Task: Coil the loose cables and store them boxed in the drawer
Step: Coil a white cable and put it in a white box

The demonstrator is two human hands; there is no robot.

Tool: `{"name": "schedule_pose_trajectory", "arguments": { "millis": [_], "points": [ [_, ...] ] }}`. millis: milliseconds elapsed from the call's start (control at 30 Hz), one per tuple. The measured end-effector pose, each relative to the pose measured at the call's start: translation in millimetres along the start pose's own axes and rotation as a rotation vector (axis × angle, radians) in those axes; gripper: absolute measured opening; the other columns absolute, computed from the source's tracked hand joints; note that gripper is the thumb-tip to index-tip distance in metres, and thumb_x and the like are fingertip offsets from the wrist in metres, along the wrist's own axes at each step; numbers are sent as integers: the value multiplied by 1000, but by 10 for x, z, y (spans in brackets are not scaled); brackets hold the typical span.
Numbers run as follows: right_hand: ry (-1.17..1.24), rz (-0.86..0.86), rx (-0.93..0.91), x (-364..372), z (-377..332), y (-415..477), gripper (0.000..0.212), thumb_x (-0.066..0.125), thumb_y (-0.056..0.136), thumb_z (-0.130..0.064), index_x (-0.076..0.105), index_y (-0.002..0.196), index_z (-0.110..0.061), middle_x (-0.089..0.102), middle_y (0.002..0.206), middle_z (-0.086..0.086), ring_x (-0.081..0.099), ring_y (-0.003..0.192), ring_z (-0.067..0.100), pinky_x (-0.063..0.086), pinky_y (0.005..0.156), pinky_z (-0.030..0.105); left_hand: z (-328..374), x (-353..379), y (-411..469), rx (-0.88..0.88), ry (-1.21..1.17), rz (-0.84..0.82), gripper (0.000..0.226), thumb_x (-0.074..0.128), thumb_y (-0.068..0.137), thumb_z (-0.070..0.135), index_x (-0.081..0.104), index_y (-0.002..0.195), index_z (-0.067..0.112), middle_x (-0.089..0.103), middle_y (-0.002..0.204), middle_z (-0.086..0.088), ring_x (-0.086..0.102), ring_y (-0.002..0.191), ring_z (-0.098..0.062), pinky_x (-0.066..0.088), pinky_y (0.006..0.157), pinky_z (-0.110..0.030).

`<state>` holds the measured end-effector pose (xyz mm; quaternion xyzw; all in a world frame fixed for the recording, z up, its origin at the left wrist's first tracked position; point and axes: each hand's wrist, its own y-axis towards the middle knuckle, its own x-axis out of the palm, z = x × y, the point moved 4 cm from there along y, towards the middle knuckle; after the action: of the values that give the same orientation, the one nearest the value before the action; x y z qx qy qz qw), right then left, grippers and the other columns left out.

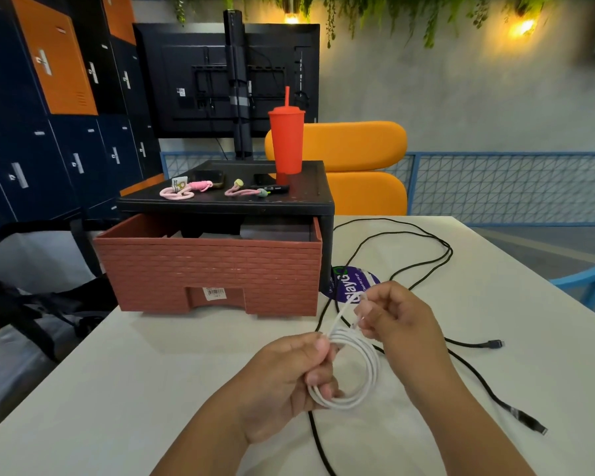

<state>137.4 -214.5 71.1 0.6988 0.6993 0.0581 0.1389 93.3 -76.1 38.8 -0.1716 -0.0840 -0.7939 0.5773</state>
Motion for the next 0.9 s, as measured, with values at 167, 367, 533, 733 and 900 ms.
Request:
{"name": "schedule_pose_trajectory", "arguments": {
  "millis": [167, 367, 533, 733, 900],
  "points": [
    [281, -153, 107, 78, -24, -37, 17, 52, 88, 0, 58, 75, -9, 59, 65, 8, 50, 55, 12, 47, 52, 17, 52, -76, 10, -3, -91, -1, 18, 56, 77, 25, 59, 72, 8, 37, 50, 1, 47, 49, -15, 51, 62, -30],
    [456, -243, 245, 90, -5, -53, 18, 48, 89, 2, 56, 78, -9, 57, 56, 2, 46, 49, 9, 45, 47, 17, 68, -84, -7, -15, -117, -38, 19, 57, 77, 24, 64, 67, 11, 38, 49, 2, 47, 49, -15, 50, 61, -31],
    [333, -272, 262, 156, 1, -91, 22, 50, 89, -1, 59, 73, -15, 62, 58, 4, 55, 50, 12, 46, 52, 22, 97, -96, 20, 55, -111, 41, 22, 58, 85, 24, 60, 70, 9, 38, 51, 1, 45, 50, -14, 49, 57, -29],
    [286, -354, 226, 293, 17, -134, 10, 56, 88, -9, 56, 97, -11, 67, 75, 5, 63, 67, 12, 50, 64, 23, 124, -105, 42, 185, -76, 190, 23, 50, 80, 27, 57, 76, 5, 38, 52, -1, 47, 64, -21, 53, 72, -35],
    [152, -273, 232, 375, 138, -147, 39, 68, 62, -22, 53, 99, -19, 69, 93, 14, 67, 85, 25, 54, 74, 35, 91, -104, 65, 236, 49, 261, 33, 48, 82, 29, 58, 91, -1, 41, 53, 1, 45, 63, -16, 54, 75, -31]
  ]
}}
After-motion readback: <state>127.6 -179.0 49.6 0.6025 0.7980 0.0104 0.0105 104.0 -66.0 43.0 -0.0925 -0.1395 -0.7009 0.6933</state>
